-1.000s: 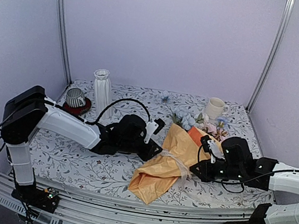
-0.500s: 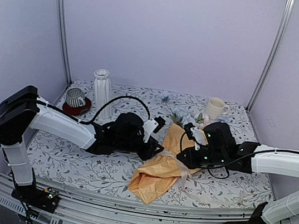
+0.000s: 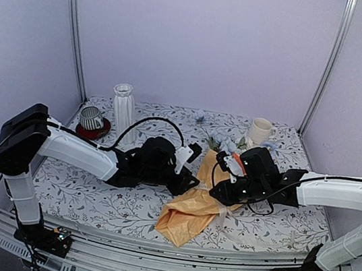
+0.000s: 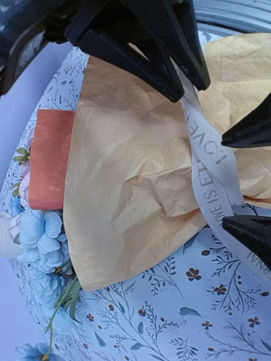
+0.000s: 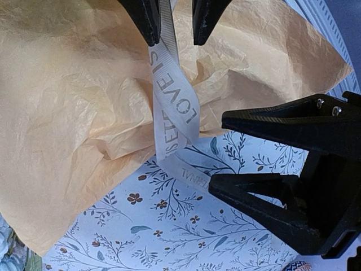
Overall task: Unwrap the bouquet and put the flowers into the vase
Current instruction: Untie the half-tied ribbon from the folded wrapping paper.
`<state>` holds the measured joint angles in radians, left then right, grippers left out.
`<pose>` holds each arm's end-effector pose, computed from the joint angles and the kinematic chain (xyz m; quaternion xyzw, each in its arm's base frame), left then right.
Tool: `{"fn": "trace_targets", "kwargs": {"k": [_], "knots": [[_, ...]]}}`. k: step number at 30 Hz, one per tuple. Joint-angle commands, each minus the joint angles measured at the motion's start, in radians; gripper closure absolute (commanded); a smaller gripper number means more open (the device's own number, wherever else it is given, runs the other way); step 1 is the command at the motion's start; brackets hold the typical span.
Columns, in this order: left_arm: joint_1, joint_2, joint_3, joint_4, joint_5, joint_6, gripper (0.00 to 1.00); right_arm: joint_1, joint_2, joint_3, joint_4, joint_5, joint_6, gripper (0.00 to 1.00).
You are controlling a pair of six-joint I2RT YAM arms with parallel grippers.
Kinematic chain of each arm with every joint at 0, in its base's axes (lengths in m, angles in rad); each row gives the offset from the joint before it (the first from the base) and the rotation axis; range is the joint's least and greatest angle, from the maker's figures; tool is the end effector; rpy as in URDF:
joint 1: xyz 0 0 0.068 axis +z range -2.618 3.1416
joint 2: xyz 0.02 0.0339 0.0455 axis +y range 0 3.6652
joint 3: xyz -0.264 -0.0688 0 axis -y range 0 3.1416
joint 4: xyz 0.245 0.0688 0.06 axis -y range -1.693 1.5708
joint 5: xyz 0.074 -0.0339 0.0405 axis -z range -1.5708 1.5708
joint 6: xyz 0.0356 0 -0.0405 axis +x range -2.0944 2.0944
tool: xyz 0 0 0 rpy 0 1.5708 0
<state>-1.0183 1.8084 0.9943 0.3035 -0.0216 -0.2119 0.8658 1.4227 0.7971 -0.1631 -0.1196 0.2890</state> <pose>0.2051 -0.3312 0.1796 0.3335 0.7957 -0.2841 0.4183 0.1859 0.2250 0.2022 -0.2843 0.8783 0.2540 0.2886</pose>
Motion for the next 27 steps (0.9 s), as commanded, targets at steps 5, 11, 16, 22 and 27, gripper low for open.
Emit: {"fn": "trace_targets", "kwargs": {"k": [5, 11, 16, 22, 27], "knots": [[-0.011, 0.044, 0.043, -0.022, 0.029, 0.020, 0.56, 0.004, -0.033, -0.022, -0.053, 0.021, -0.007, 0.77], [-0.014, 0.048, 0.049, -0.029, 0.019, 0.021, 0.57, 0.005, -0.079, -0.042, -0.083, 0.051, 0.001, 0.75], [-0.015, 0.048, 0.050, -0.029, 0.016, 0.020, 0.57, 0.006, -0.095, -0.060, -0.104, 0.052, 0.008, 0.74], [-0.017, 0.044, 0.052, -0.031, 0.007, 0.018, 0.58, 0.009, -0.090, -0.070, -0.110, 0.064, 0.012, 0.74], [-0.022, 0.026, 0.042, -0.023, -0.010, 0.019, 0.58, 0.014, -0.085, -0.064, -0.104, 0.080, 0.012, 0.86]]}}
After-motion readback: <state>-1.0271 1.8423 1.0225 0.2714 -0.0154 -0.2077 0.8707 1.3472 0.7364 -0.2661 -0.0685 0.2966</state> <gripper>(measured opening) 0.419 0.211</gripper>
